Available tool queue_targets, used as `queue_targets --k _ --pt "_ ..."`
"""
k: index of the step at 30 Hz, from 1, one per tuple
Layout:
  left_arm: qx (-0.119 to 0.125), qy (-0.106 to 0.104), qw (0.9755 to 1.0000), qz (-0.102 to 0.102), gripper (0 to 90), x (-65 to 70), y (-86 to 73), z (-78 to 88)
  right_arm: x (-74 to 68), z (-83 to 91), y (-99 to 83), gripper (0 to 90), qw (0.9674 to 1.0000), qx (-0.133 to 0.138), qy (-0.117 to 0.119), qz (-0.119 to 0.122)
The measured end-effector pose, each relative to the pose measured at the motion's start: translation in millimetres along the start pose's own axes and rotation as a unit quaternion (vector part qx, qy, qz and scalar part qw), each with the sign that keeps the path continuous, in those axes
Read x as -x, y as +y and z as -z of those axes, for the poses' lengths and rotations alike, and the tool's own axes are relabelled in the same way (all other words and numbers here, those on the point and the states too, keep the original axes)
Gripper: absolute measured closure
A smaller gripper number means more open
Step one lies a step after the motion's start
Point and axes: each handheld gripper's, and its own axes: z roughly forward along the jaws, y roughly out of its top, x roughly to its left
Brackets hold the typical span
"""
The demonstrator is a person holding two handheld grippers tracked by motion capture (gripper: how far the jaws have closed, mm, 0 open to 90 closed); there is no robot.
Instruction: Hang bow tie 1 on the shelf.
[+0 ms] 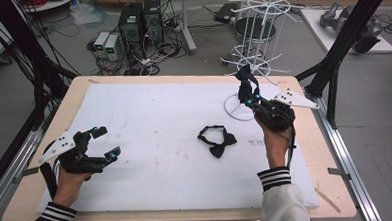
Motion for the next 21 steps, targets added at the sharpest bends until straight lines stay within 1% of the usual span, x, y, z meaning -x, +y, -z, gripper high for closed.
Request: queue_targets --k 3,6,9,11,12,15,16,19,21 --pt "0.0 0.001 1.0 0.001 10.0 0.2 -0.6 0.3 0.5 -1.5 -0.7 86.3 1.0 -0.006 -0.004 0.003" --pt "0.001 0.001 1.0 -0.001 10.0 -0.6 -0.5 0.6 0.3 -2.1 -1.3 86.3 0.9999 -0.013 -0.007 -0.001" --pt "0.0 0.001 1.0 0.001 10.0 -0.1 -0.7 0.5 0.4 -3.6 -2.2 86.1 0.9997 -0.022 -0.006 0.004" --pt "-0.001 0.001 1.0 0.0 10.0 0.0 -0.8 1.0 0.6 -3.9 -2.5 86.1 0.9996 -0.026 -0.006 0.004" --pt "0.0 0.001 1.0 0.0 10.0 -0.1 -1.0 1.1 0.6 -4.1 -2.8 86.1 0.9996 -0.027 -0.006 0.0" --pt "0.0 0.001 1.0 -0.001 10.0 0.0 -1.8 2.0 2.1 -5.2 -3.7 86.1 0.9993 -0.036 -0.011 0.002" --pt "0.0 0.002 1.0 -0.001 10.0 0.0 -2.2 2.3 2.6 -5.2 -4.0 86.1 0.9991 -0.04 -0.013 0.0" --pt "-0.002 0.003 1.0 -0.001 10.0 -0.7 -3.2 2.9 4.1 -5.2 -4.8 86.0 0.999 -0.043 -0.014 -0.003" --pt "-0.002 0.003 1.0 -0.001 10.0 -0.8 -3.5 2.9 4.1 -5.0 -4.6 86.1 0.9989 -0.045 -0.016 0.0"
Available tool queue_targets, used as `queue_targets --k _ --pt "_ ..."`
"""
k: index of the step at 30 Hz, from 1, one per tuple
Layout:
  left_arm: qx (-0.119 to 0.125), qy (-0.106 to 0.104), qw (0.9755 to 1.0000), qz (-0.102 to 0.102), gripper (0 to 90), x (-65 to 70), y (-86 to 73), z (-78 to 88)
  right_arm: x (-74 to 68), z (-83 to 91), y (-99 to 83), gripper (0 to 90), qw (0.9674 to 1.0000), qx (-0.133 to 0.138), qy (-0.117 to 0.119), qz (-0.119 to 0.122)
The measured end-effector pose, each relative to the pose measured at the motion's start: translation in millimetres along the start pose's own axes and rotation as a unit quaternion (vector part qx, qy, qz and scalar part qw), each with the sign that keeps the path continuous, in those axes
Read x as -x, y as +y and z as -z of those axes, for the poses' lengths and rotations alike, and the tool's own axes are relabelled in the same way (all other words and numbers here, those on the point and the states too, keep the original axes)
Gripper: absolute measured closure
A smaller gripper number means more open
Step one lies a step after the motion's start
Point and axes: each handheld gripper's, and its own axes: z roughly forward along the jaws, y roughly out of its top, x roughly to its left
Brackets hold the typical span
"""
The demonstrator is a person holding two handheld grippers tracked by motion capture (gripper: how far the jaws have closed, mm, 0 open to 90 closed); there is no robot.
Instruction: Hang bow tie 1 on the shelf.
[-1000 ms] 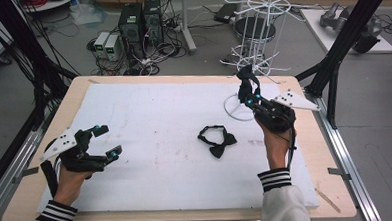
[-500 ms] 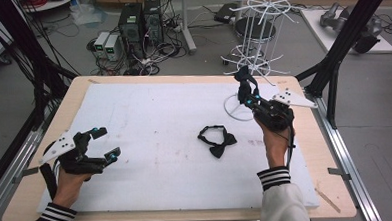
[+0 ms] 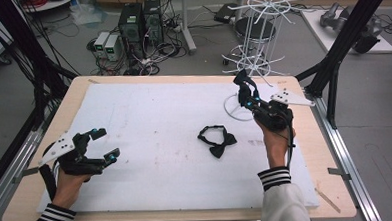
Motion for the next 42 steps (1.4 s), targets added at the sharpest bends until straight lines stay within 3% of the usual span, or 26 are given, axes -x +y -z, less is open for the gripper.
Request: queue_targets --k 9,18,21,24,27,30,35,42 --pt "0.001 0.001 1.0 0.001 9.9 0.3 -1.0 0.4 -0.4 -1.7 -1.0 85.5 0.9996 -0.02 -0.015 0.012" --pt "0.003 0.007 1.0 -0.003 10.0 2.0 -5.6 3.2 2.8 0.2 -1.9 81.6 0.9993 -0.032 -0.018 0.009" --pt "0.004 0.008 0.9999 -0.005 10.0 2.6 -6.5 3.9 3.4 1.2 -2.0 74.0 0.9994 -0.029 -0.016 0.014" --pt "0.004 0.007 0.9999 -0.005 10.0 3.0 -7.5 3.9 3.0 1.3 -1.3 47.8 0.9995 -0.019 -0.016 0.017" --pt "0.004 0.007 1.0 -0.005 10.0 3.2 -9.1 3.5 1.0 2.9 -0.6 31.7 0.9999 -0.007 -0.003 0.014" --pt "0.002 0.007 1.0 -0.006 10.0 3.5 -10.6 3.6 -3.2 5.8 -0.7 22.7 0.9997 0.006 0.007 0.022" --pt "0.004 0.006 1.0 -0.003 10.0 3.2 -12.6 4.0 -9.8 10.8 -3.3 13.8 0.9991 0.003 0.025 0.034" --pt "0.009 0.014 0.9997 -0.015 10.0 4.9 -15.4 5.7 -12.5 21.7 -6.5 11.0 0.9971 0.017 0.053 0.052"
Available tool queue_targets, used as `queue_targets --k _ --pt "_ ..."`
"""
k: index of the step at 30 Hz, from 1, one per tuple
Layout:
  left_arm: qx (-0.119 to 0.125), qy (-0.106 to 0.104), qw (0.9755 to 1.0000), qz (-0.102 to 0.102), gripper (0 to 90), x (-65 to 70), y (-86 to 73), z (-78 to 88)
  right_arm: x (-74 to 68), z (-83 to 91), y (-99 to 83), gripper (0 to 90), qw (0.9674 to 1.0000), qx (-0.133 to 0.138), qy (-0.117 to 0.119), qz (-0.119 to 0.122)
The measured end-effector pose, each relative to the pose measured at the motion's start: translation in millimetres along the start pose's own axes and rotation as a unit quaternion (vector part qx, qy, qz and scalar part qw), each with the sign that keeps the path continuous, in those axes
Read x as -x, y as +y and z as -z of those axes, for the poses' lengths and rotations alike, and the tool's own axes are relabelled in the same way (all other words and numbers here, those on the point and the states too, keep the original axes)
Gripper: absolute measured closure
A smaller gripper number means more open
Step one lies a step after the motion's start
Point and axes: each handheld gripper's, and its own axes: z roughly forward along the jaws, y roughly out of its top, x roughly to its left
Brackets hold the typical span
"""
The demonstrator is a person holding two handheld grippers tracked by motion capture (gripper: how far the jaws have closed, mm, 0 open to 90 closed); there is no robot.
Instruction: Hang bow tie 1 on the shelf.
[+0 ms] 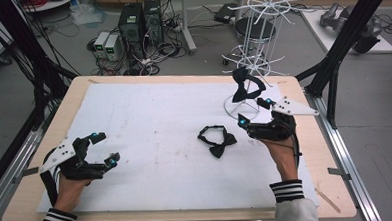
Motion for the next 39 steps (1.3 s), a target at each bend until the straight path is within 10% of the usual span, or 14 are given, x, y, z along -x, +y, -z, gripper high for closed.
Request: queue_targets --k 39 --pt "0.024 0.022 0.9995 0.003 10.0 3.0 -18.0 0.0 -5.5 43.3 -58.6 10.8 0.9988 0.049 0.003 -0.002"
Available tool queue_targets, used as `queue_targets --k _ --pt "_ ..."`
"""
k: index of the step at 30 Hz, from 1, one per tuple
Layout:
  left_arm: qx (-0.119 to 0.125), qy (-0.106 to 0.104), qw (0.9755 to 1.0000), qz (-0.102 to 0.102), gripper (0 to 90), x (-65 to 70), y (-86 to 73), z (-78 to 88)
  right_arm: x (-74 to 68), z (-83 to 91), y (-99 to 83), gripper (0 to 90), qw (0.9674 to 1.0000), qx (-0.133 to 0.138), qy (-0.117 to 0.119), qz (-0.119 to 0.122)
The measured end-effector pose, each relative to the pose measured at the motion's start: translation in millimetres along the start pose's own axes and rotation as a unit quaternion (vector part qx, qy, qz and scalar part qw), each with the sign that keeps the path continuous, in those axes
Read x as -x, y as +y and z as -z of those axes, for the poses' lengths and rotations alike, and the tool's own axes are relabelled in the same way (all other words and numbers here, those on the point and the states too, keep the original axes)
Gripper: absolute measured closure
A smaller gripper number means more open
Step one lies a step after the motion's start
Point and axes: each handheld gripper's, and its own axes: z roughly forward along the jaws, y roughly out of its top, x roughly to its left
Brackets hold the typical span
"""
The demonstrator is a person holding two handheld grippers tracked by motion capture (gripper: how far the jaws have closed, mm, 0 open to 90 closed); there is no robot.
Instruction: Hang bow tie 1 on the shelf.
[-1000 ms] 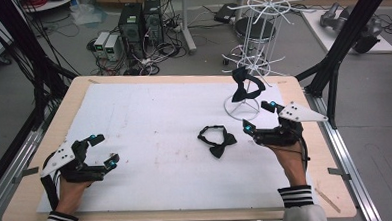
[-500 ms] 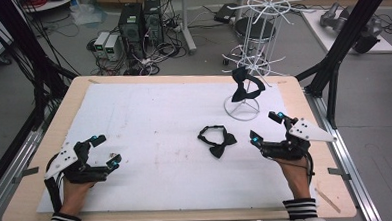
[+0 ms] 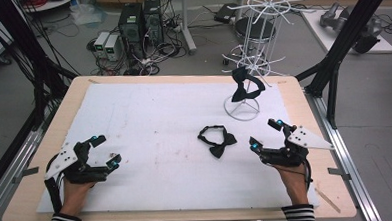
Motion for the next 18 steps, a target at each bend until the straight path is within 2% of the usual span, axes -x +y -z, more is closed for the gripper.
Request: queue_targets --k 4,11,18 --pt "0.005 0.003 1.0 -0.002 10.0 -1.8 1.9 3.2 1.3 -1.2 2.6 10.8 1.0 -0.005 0.003 0.005" --pt "0.008 0.006 1.0 0.001 10.0 -3.9 0.1 9.2 0.5 -0.8 4.2 10.8 1.0 0.002 -0.004 0.006" --pt "0.007 0.01 0.9999 0.0 10.0 -3.0 0.9 11.6 -3.5 1.7 5.9 10.8 0.9999 0.011 0.0 0.009"
